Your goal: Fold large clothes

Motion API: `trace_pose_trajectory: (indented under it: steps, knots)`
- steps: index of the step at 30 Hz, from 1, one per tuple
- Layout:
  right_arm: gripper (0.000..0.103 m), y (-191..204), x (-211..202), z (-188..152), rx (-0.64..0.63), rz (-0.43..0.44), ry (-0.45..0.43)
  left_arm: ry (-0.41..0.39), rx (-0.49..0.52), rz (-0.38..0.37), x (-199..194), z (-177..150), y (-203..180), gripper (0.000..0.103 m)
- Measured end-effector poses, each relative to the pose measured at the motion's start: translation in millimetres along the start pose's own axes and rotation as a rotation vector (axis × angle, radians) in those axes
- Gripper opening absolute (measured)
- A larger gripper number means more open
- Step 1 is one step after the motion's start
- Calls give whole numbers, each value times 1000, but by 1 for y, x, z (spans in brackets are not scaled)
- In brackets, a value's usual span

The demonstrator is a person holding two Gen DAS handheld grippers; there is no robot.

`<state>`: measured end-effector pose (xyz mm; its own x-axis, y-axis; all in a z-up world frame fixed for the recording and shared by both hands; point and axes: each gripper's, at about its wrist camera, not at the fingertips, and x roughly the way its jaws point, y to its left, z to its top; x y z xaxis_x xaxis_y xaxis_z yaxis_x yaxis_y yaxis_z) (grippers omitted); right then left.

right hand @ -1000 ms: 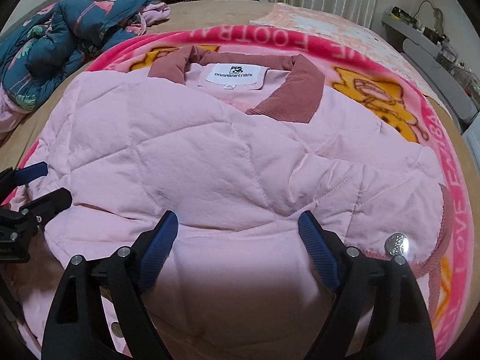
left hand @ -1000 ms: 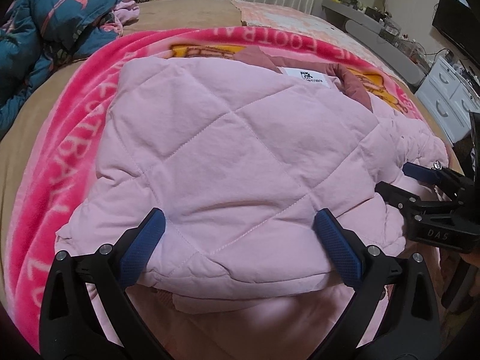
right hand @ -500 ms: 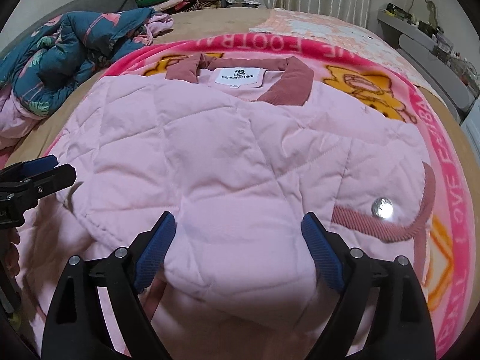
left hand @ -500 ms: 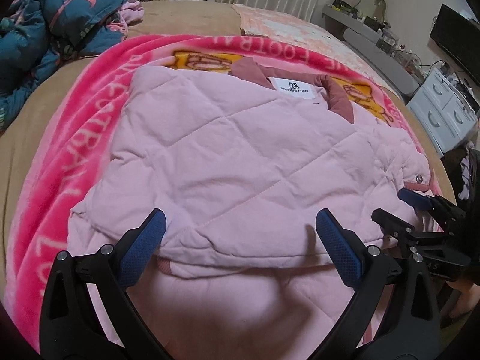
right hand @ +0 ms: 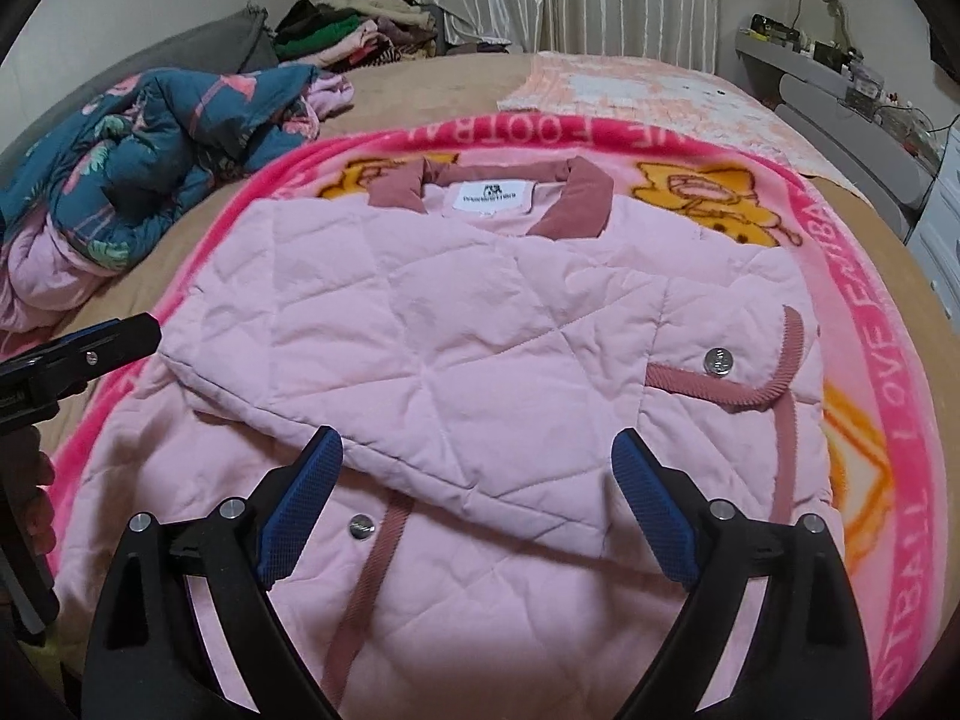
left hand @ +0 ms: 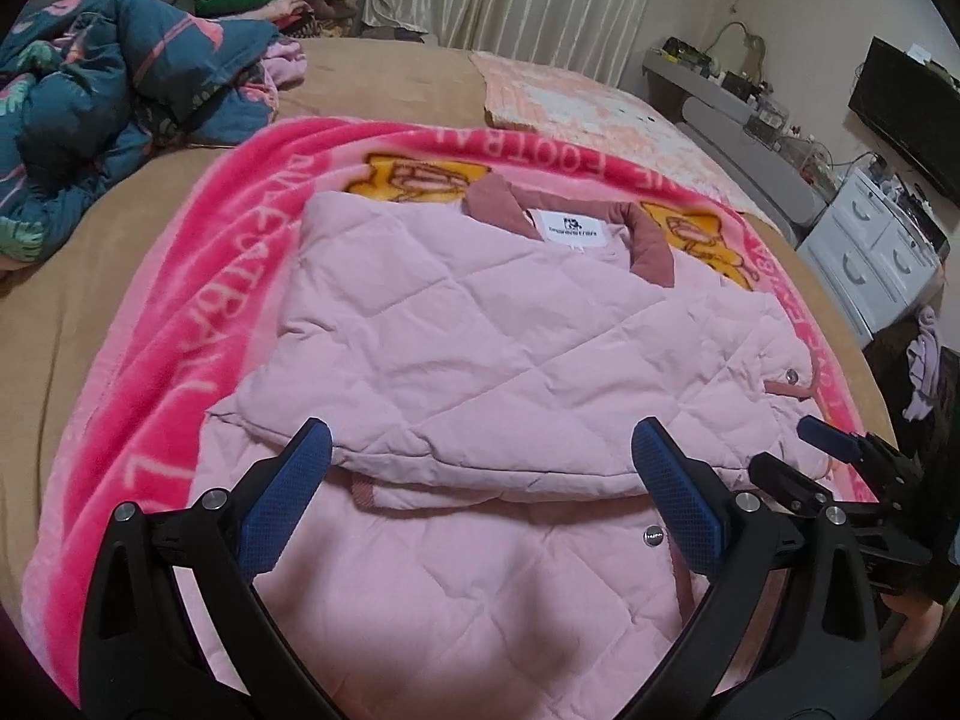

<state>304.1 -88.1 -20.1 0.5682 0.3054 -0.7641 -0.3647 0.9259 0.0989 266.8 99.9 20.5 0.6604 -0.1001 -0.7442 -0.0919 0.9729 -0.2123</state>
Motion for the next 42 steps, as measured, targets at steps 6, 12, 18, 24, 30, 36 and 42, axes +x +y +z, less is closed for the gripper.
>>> trace_pose_trajectory:
  steps: [6,12,18,24,30,36,42]
  knots:
    - [91,3,-20,-3,5,5,-24,-16,-15,6,-16,-5,4,94]
    - [91,7,-42,-7,8,10,-53,-32,-12,0,-33,-11,3,94]
    - [91,11,-68,-9,6,20,-90,-50,-6,-13,-51,-16,0,94]
    - [91,12,-92,-12,9,39,-121,-79,2,-28,-72,-18,-6,94]
    - [98,15,-117,-16,1,34,-165,-107,16,-30,-90,-23,-11,94]
    - [98,14,-135,-23,1,37,-196,-121,28,-36,-105,-32,-16,94]
    - [98,14,-151,-33,-4,41,-219,-129,46,-36,-116,-43,-19,94]
